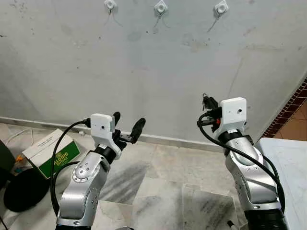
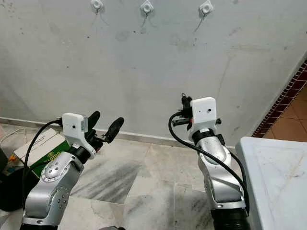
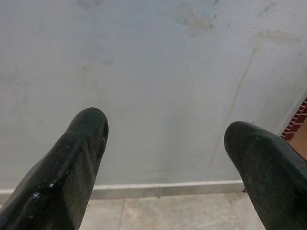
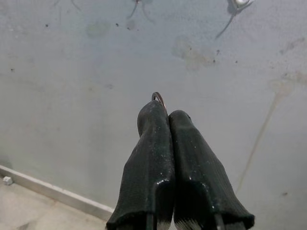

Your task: Hang keys on a hook

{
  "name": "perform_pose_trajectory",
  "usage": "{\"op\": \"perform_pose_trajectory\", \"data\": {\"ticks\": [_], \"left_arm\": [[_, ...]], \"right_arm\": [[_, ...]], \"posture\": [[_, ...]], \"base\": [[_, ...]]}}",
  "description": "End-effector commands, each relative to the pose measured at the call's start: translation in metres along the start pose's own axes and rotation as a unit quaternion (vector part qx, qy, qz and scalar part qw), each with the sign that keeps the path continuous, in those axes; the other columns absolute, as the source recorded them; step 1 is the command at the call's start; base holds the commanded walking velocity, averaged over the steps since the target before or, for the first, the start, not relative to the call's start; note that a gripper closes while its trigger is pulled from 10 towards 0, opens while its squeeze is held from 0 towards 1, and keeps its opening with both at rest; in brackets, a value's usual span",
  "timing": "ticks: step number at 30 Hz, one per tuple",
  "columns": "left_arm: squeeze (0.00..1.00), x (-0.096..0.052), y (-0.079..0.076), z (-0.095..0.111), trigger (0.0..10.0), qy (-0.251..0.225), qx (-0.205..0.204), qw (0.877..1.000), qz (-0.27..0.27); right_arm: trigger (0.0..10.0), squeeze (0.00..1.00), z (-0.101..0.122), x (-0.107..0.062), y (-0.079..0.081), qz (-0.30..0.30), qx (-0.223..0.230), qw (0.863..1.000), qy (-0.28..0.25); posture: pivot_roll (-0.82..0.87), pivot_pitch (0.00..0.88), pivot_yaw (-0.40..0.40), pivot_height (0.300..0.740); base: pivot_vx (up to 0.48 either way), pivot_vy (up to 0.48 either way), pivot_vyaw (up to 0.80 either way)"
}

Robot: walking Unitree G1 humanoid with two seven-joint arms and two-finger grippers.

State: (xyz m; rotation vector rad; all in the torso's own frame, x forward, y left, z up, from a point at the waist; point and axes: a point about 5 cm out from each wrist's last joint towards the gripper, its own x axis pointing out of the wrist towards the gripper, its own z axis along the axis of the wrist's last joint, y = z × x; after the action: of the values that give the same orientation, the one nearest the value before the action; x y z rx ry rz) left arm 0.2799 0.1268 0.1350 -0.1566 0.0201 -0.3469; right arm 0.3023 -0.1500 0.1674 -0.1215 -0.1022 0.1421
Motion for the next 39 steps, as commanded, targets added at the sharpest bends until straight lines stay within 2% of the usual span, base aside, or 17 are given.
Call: {"op": "perform_pose_trajectory", "data": {"ticks": [1, 2, 9, 14, 20, 27, 39], "left_arm": [[0.22, 0.003, 0.001, 0.001, 10.0, 0.005, -0.008, 1.0, -0.007], [0.0, 0.005, 0.002, 0.002, 10.0, 0.005, -0.003, 1.0, -0.004], [0.0, 0.013, 0.002, 0.003, 10.0, 0.002, -0.019, 1.0, 0.003], [0.0, 0.019, -0.001, 0.003, 10.0, -0.001, -0.013, 1.0, -0.002], [0.0, 0.02, 0.0, 0.002, 10.0, -0.006, -0.024, 1.0, 0.004], [0.0, 0.019, -0.001, -0.002, 10.0, -0.004, -0.027, 1.0, 0.005], [0.0, 0.023, 0.001, -0.001, 10.0, -0.01, -0.029, 1.0, 0.003]], "right_arm": [[10.0, 0.0, -0.002, 0.0, -0.001, -0.01, 0.005, 1.0, 0.003], [10.0, 0.0, -0.002, 0.001, 0.0, -0.011, 0.006, 1.0, 0.005], [10.0, 0.0, -0.002, 0.006, 0.002, -0.012, 0.01, 1.0, 0.0], [10.0, 0.0, -0.007, 0.01, 0.005, -0.021, 0.025, 0.999, 0.003], [10.0, 0.0, -0.005, 0.012, 0.012, -0.01, 0.028, 1.0, -0.005], [10.0, 0.0, -0.004, 0.021, 0.01, -0.014, 0.028, 0.999, -0.014], [10.0, 0.0, -0.003, 0.024, 0.009, -0.008, 0.024, 0.999, -0.019]], "posture": [[-0.02, 0.043, 0.068, 0.74], [-0.02, 0.045, 0.068, 0.74], [-0.03, 0.049, 0.093, 0.74], [-0.03, 0.048, 0.097, 0.74], [-0.03, 0.046, 0.096, 0.74], [-0.01, 0.046, 0.101, 0.74], [-0.02, 0.037, 0.088, 0.74]], "base": [[0.0, 0.0, 0.0], [0.0, 0.0, 0.0], [0.0, 0.0, -0.71], [0.0, 0.0, -0.8], [0.0, 0.0, -0.8], [0.0, 0.0, -0.8], [0.0, 0.0, -0.8]]}}
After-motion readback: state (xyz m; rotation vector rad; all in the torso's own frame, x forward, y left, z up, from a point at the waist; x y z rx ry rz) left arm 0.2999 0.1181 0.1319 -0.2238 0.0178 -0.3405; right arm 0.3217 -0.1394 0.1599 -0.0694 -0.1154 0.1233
